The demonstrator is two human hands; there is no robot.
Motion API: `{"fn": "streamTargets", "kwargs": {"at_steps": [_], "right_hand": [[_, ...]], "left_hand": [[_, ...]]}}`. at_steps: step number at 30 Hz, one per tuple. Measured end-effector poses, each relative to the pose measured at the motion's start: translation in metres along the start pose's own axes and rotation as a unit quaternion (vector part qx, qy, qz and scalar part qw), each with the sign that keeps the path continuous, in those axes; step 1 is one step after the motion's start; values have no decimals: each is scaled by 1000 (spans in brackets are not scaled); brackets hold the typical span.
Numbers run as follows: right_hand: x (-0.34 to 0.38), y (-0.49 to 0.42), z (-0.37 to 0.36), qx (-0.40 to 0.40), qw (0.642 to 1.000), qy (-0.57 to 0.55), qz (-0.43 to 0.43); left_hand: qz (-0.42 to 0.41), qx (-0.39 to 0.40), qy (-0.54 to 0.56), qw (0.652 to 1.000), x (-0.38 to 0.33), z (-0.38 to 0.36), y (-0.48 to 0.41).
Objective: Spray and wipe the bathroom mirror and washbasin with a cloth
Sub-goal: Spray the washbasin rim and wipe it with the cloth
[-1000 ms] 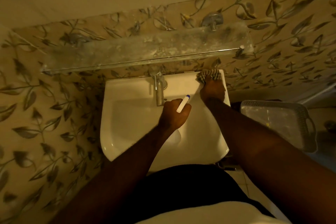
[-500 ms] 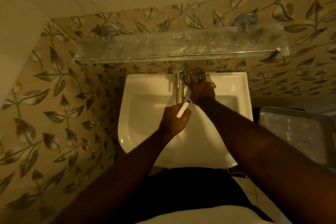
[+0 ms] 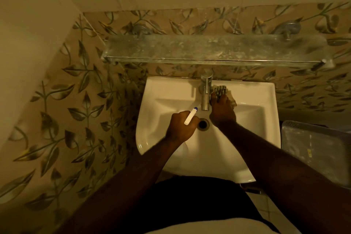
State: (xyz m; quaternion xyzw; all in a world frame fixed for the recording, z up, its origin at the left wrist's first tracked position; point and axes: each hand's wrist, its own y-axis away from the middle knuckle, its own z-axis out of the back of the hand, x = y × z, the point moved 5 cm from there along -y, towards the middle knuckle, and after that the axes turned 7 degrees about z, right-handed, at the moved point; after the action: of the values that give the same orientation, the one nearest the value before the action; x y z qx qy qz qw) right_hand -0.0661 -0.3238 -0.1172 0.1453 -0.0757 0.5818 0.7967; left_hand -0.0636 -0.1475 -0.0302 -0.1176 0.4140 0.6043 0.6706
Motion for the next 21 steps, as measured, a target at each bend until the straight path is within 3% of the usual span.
{"fn": "streamTargets", "kwargs": {"at_steps": [5,11,13,14,17,21], "right_hand": [[16,17,-32,14,988,-135,-76],[66,1,-54,-73,960,-260,-71],[85,-7,-45,-108,941,-299,-117],[96,-10,-35,-119,939,-294,-134],[108,-32,-29,-51,961,-224,-157],[113,-65,-18,26,984,-144,-104]], "left_hand": [[-15,1,-9,1000,0,9,-1],[-9,-13,6,1000,13,22,-6],[-1,-30,10,1000,19,31,-10],[4,-38,10,999,21,36,-12],[7,-64,-4,998,26,52,-20],[8,-81,0,997,28,74,-30]]}}
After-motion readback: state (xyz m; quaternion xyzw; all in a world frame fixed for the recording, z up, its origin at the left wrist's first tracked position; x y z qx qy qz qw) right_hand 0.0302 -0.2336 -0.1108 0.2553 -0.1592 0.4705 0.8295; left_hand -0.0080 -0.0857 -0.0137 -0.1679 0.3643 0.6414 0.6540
